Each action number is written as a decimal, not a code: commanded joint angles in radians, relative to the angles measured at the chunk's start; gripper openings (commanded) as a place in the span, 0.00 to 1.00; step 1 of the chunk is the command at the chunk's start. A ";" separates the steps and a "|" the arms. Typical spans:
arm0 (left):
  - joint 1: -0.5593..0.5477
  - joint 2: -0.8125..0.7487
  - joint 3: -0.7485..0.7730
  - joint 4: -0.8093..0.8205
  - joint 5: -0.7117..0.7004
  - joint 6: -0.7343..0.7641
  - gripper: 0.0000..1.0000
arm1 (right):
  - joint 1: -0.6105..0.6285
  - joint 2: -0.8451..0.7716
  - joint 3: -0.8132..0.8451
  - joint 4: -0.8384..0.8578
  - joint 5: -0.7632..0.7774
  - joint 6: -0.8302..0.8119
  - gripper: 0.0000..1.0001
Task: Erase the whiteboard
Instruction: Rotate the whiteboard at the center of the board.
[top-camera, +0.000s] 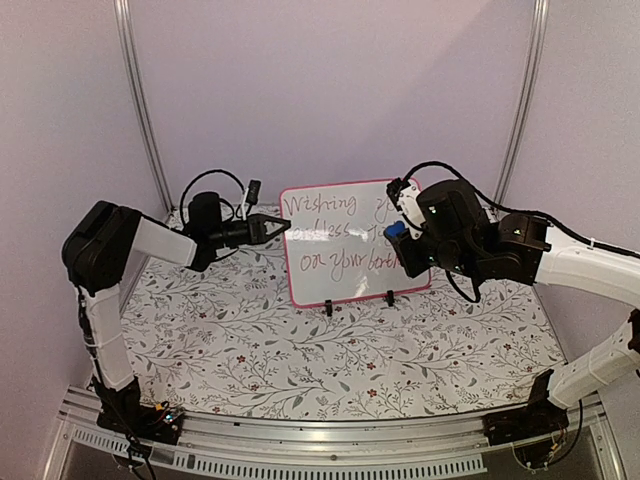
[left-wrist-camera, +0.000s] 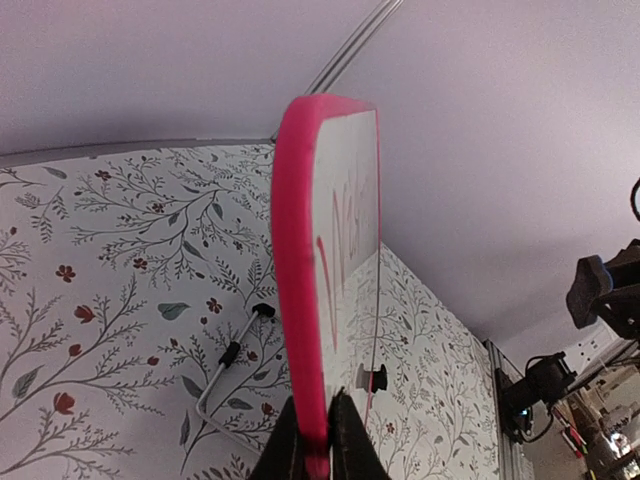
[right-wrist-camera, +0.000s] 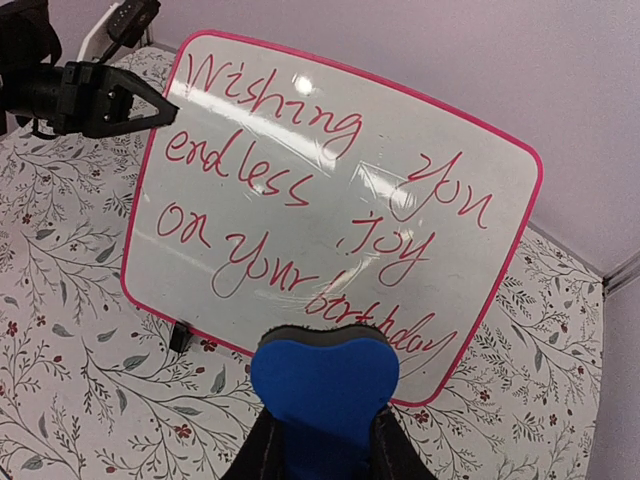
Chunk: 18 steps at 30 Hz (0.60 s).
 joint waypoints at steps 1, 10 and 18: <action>-0.045 -0.068 -0.061 0.003 -0.071 0.000 0.00 | -0.007 -0.005 0.005 0.023 0.002 -0.006 0.12; -0.148 -0.162 -0.261 0.127 -0.186 -0.091 0.00 | -0.007 -0.015 0.005 0.023 -0.010 -0.004 0.12; -0.216 -0.275 -0.415 0.164 -0.305 -0.133 0.00 | -0.007 -0.015 0.008 0.021 -0.024 0.000 0.12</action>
